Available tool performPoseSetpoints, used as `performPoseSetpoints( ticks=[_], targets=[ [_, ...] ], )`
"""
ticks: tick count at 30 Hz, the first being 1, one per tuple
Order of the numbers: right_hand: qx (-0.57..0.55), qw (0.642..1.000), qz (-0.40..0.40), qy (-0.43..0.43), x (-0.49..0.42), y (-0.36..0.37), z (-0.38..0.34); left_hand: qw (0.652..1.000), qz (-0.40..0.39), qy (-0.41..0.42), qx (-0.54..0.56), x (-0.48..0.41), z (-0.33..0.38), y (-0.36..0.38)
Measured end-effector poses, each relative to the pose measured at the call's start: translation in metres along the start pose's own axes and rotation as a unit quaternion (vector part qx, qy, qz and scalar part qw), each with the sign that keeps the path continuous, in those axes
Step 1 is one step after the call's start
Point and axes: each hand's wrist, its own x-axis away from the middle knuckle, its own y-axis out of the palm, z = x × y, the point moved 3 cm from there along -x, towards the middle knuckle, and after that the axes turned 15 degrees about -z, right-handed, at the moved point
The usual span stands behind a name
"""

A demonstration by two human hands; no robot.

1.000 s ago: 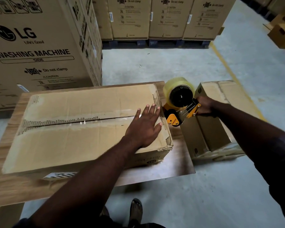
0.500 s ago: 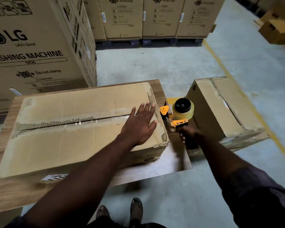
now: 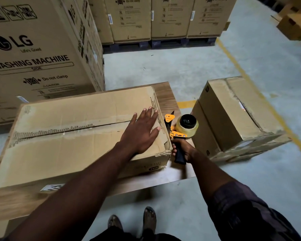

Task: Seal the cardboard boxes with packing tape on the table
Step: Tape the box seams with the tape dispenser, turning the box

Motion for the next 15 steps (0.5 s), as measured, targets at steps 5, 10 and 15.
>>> performPoseSetpoints(
  ticks=[5, 10, 15],
  targets=[
    [0.129, 0.991, 0.028, -0.004, -0.006, 0.005, 0.001, 1.0, 0.002, 0.002, 0.003, 0.009, -0.008, 0.001],
    [0.448, 0.873, 0.101, 0.165, 0.03, 0.021, -0.022, 1.0, 0.008, 0.004, 0.001, 0.01, -0.012, 0.001],
    [0.616, 0.755, 0.21, -0.084, 0.047, 0.082, -0.083, 1.0, 0.015, 0.003, 0.016, 0.01, -0.009, 0.0]
  ],
)
